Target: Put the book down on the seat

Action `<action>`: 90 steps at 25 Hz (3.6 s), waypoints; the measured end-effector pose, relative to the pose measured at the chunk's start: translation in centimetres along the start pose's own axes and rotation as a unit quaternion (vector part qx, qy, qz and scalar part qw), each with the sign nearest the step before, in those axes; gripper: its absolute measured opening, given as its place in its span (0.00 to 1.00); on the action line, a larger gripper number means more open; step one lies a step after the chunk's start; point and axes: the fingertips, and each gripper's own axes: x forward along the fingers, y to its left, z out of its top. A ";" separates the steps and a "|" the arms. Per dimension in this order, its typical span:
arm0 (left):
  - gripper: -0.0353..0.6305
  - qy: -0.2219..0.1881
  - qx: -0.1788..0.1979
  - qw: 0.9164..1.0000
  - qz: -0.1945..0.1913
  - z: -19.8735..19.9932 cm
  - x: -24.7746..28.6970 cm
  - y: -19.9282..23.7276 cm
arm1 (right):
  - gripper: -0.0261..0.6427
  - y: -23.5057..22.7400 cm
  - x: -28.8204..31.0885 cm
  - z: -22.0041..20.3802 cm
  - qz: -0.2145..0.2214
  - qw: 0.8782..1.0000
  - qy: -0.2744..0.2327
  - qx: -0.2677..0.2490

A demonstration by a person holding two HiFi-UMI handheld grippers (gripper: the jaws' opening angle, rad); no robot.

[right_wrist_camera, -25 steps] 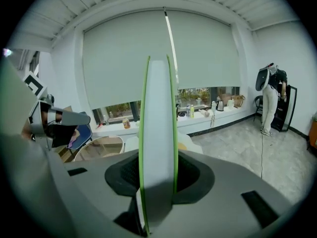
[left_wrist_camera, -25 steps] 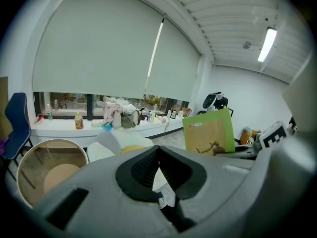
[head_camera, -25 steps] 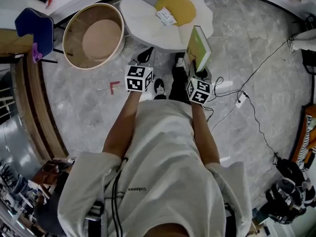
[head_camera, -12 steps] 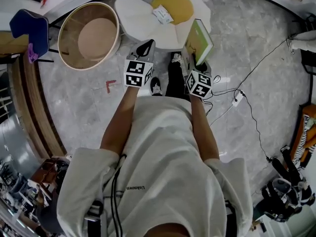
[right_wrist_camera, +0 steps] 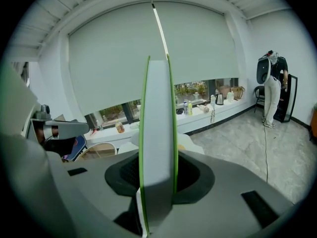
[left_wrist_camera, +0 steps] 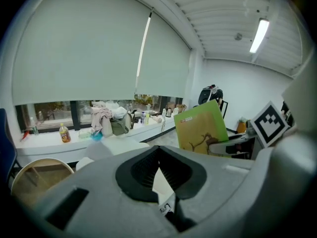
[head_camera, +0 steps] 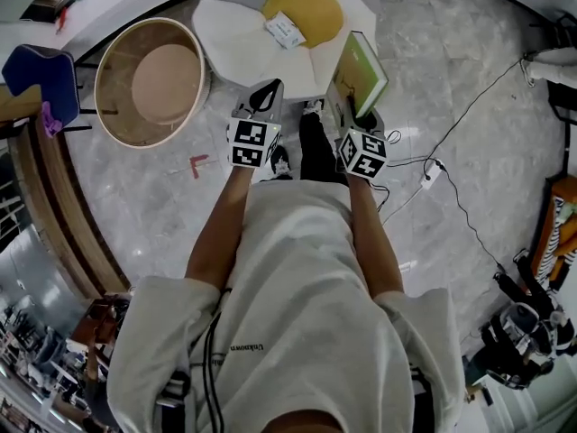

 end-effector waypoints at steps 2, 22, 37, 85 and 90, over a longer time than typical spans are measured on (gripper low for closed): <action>0.07 0.008 -0.005 1.000 -0.004 -0.2 1.6 0.1 | 0.23 -0.2 1.3 0.7 0.008 1.000 0.005 -0.006; 0.06 0.112 0.039 0.993 0.022 2.2 14.5 9.1 | 0.23 -2.3 19.1 6.3 0.153 0.979 0.127 -0.033; 0.06 0.171 0.033 0.985 -0.005 -0.6 20.7 10.8 | 0.23 -4.4 27.8 4.7 0.265 0.924 0.215 0.171; 0.06 0.322 0.020 0.939 -0.115 -25.7 39.9 23.3 | 0.23 2.6 51.2 -15.2 0.233 0.890 0.208 0.331; 0.06 0.342 0.004 0.934 -0.102 -30.2 38.7 23.8 | 0.23 2.0 51.3 -19.6 0.216 0.887 0.222 0.342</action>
